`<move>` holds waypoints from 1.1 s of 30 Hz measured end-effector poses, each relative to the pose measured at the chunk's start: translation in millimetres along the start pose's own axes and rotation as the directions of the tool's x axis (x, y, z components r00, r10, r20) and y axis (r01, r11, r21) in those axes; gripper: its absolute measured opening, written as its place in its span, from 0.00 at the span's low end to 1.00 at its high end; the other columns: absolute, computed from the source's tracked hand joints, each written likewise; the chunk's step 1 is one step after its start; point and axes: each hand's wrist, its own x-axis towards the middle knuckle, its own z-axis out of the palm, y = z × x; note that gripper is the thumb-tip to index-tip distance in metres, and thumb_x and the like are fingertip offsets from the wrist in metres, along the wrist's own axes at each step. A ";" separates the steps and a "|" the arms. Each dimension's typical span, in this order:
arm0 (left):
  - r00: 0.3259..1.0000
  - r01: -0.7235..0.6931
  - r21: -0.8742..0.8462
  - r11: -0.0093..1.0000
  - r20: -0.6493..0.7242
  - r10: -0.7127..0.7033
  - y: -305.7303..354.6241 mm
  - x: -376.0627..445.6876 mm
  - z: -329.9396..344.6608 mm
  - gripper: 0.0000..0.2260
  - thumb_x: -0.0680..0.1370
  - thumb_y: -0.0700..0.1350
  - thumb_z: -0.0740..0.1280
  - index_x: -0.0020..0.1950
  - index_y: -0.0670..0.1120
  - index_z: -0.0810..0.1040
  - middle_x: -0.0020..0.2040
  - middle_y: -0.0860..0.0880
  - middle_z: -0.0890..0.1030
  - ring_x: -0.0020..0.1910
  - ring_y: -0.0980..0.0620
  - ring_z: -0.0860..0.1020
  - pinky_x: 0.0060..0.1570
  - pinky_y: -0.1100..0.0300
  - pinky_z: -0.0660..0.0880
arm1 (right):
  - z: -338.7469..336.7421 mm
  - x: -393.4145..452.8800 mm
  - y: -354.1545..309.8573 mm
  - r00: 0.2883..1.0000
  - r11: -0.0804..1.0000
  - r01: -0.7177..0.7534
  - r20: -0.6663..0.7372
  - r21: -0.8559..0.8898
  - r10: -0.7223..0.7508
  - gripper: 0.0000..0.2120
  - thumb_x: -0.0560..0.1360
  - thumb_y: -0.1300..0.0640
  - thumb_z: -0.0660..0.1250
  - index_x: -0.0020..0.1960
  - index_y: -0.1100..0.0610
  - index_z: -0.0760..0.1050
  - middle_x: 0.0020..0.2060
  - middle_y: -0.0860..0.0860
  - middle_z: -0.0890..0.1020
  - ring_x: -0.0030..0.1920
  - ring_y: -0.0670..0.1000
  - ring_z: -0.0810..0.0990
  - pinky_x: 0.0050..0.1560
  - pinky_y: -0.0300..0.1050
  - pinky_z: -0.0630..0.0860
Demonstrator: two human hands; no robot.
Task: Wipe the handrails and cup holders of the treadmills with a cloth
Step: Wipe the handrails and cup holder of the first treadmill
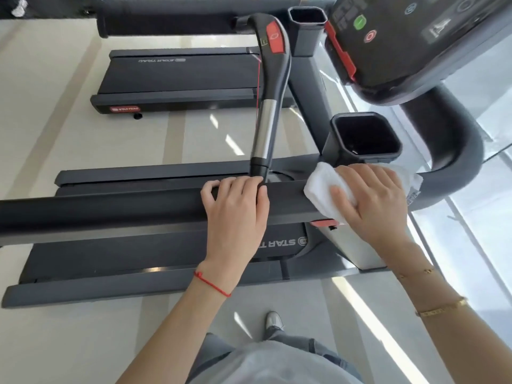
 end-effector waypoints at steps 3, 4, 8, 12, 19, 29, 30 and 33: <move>1.000 0.011 0.014 1.000 -0.011 -0.010 19.3 1.5 9.6 0.14 0.83 0.49 0.55 0.59 0.50 0.80 0.53 0.55 0.82 0.54 0.53 0.77 0.66 0.50 0.63 | -1.1 3.7 2.4 1.000 1.000 -0.008 -0.002 0.018 0.008 0.16 0.81 0.48 0.55 0.53 0.54 0.78 0.45 0.49 0.80 0.47 0.54 0.77 0.52 0.50 0.69; 1.000 0.014 0.019 1.000 -0.015 -0.014 23.3 1.7 11.8 0.15 0.83 0.49 0.55 0.59 0.50 0.80 0.53 0.55 0.82 0.54 0.53 0.77 0.66 0.49 0.63 | 1.0 4.9 -5.2 1.000 1.000 -0.009 -0.003 0.023 0.010 0.16 0.81 0.47 0.54 0.53 0.54 0.78 0.46 0.49 0.80 0.47 0.54 0.77 0.51 0.50 0.69; 0.999 0.034 0.033 0.999 -0.013 -0.033 31.1 2.8 15.7 0.16 0.83 0.48 0.53 0.57 0.50 0.80 0.53 0.56 0.82 0.55 0.54 0.77 0.65 0.48 0.63 | 10.7 2.6 -27.2 0.992 0.993 0.116 0.053 0.028 -0.118 0.20 0.82 0.44 0.54 0.62 0.56 0.75 0.53 0.51 0.79 0.52 0.56 0.76 0.54 0.52 0.70; 0.999 0.035 0.022 0.999 -0.040 -0.034 31.0 2.9 16.0 0.15 0.83 0.47 0.55 0.57 0.50 0.80 0.53 0.55 0.82 0.54 0.53 0.78 0.66 0.47 0.64 | 5.5 -6.4 17.1 0.970 0.970 0.241 0.038 -0.016 -0.240 0.21 0.82 0.44 0.55 0.65 0.56 0.73 0.57 0.53 0.79 0.56 0.56 0.77 0.56 0.51 0.69; 0.999 0.025 0.040 0.999 -0.030 -0.024 30.5 3.4 15.6 0.15 0.83 0.48 0.54 0.57 0.50 0.80 0.53 0.56 0.82 0.54 0.54 0.78 0.64 0.48 0.64 | 9.5 0.6 -17.8 0.999 0.998 0.039 -0.010 0.054 -0.039 0.17 0.81 0.46 0.57 0.59 0.56 0.77 0.52 0.51 0.81 0.51 0.56 0.78 0.53 0.52 0.70; 0.999 0.013 -0.015 1.000 -0.037 -0.014 16.4 0.5 6.3 0.14 0.83 0.48 0.57 0.59 0.48 0.80 0.55 0.53 0.82 0.56 0.53 0.78 0.67 0.51 0.63 | -2.2 14.5 -10.6 0.978 0.993 0.101 0.175 0.061 -0.110 0.25 0.80 0.35 0.53 0.59 0.53 0.77 0.47 0.48 0.80 0.45 0.53 0.78 0.49 0.48 0.70; 0.999 0.016 -0.012 1.000 -0.039 -0.017 13.3 -0.2 4.4 0.13 0.83 0.48 0.57 0.59 0.48 0.80 0.55 0.53 0.82 0.56 0.53 0.78 0.67 0.51 0.63 | -1.0 17.3 -15.1 0.972 0.993 0.108 0.204 0.050 -0.116 0.27 0.80 0.34 0.51 0.58 0.53 0.77 0.46 0.48 0.80 0.44 0.53 0.78 0.48 0.48 0.69; 0.999 0.020 0.002 1.000 -0.033 -0.020 2.0 -2.9 -0.9 0.13 0.83 0.48 0.57 0.60 0.48 0.80 0.55 0.53 0.82 0.58 0.52 0.77 0.68 0.50 0.63 | 2.7 24.6 -29.0 0.951 0.988 0.147 0.266 0.056 -0.156 0.30 0.79 0.32 0.48 0.60 0.52 0.75 0.46 0.48 0.80 0.43 0.53 0.77 0.47 0.49 0.70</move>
